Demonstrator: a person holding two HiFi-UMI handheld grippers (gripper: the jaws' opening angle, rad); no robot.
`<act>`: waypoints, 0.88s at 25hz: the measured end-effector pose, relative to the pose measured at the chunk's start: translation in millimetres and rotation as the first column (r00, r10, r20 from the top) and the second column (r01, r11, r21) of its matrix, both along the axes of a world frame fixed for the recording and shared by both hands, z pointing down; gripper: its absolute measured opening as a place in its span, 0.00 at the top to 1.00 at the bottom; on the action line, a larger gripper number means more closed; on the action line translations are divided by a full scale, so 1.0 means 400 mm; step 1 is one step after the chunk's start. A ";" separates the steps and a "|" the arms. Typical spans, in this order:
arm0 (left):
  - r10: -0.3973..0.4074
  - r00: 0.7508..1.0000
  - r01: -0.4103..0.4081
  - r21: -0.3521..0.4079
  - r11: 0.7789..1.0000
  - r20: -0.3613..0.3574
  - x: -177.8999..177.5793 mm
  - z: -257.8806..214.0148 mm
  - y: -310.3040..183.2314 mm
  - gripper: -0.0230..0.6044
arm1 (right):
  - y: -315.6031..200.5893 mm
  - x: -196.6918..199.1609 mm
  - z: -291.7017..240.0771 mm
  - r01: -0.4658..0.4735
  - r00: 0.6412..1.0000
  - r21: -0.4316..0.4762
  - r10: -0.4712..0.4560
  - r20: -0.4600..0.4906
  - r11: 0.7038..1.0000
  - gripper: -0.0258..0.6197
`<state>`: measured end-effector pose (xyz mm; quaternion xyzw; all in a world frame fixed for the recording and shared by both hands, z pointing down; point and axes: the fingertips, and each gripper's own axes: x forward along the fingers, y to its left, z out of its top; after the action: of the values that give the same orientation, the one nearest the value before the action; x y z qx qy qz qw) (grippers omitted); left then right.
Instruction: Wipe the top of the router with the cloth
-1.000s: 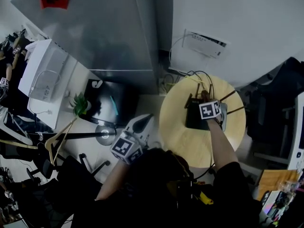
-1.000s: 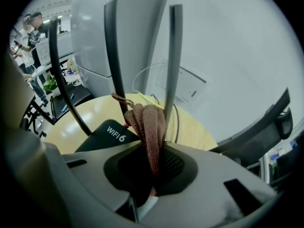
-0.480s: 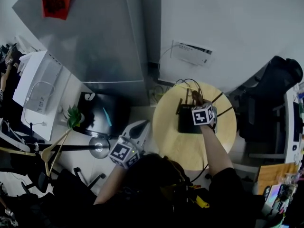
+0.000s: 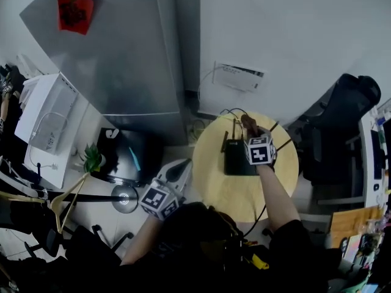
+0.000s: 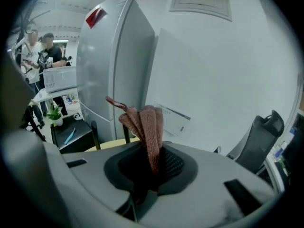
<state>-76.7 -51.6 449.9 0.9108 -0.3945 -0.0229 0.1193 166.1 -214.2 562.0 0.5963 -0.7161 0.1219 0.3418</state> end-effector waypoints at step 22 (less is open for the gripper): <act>-0.001 1.000 0.000 -0.072 0.997 -0.018 0.068 0.043 -0.029 0.97 | 0.043 0.153 0.260 -0.051 0.958 -0.318 0.137 0.252 0.947 0.87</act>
<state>-49.5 -63.3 467.2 0.9055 -0.3944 -0.0167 0.1557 227.3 -197.1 666.1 0.5470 -0.6986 0.3288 0.3235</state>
